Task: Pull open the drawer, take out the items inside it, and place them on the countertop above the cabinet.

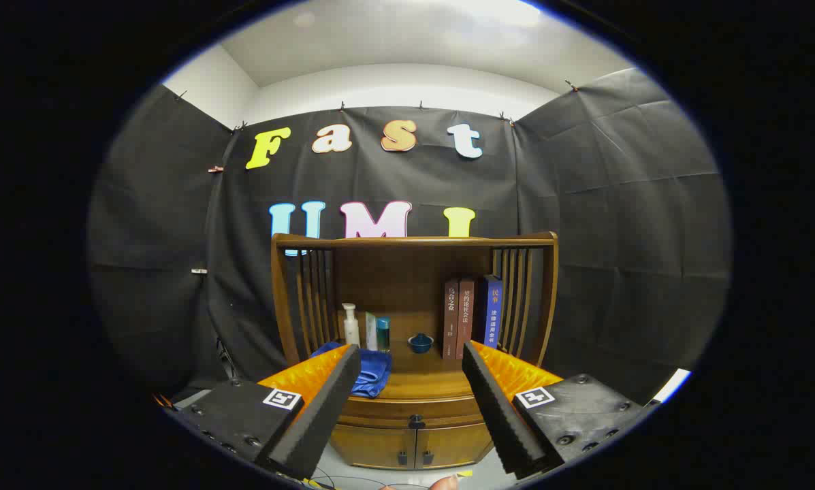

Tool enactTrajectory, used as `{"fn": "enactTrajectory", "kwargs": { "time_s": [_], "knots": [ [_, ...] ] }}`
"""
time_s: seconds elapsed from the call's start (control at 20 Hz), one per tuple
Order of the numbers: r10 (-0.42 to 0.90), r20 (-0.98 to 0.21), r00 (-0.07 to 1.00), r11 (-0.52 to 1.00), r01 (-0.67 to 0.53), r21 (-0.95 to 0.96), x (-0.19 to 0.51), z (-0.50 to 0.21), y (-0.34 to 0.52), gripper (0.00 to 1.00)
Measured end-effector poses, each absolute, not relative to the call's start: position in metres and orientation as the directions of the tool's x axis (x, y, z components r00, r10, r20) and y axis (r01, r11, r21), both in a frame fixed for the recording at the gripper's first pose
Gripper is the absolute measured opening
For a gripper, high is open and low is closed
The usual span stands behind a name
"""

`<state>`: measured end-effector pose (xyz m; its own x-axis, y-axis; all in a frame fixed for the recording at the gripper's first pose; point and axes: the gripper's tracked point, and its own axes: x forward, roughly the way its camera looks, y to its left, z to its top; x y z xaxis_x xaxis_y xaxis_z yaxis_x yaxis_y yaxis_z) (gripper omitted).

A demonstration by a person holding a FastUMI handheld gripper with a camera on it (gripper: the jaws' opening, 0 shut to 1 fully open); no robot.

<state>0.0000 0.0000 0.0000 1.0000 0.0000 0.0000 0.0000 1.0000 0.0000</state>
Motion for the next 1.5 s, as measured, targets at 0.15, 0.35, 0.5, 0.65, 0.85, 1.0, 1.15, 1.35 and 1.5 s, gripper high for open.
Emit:
{"fn": "enactTrajectory", "kwargs": {
  "time_s": [0.15,0.35,0.5,0.65,0.85,1.0,1.15,1.35,1.5],
  "knots": [
    [-0.014,0.006,1.0,1.0,0.014,0.007,-0.006,0.007,-0.008,0.98],
    [-0.037,0.041,0.998,0.999,0.036,0.025,-0.01,0.021,-0.015,0.98],
    [-0.042,0.038,0.998,0.999,0.041,0.015,-0.011,0.018,-0.018,0.98],
    [-0.042,0.038,0.998,0.999,0.042,0.013,-0.013,0.015,-0.021,0.99],
    [-0.051,0.02,0.998,0.999,0.051,0.019,-0.011,0.004,-0.027,0.99],
    [-0.052,0.014,0.999,0.998,0.051,0.03,-0.007,0.001,-0.029,0.98],
    [-0.053,0.017,0.998,0.998,0.053,0.03,-0.001,-0.004,-0.027,0.98],
    [-0.024,0.029,0.999,1.0,0.024,0.008,0.019,-0.015,-0.019,0.99],
    [0.015,0.047,0.999,1.0,-0.015,0.001,0.044,-0.031,-0.016,0.99]
  ]
}}
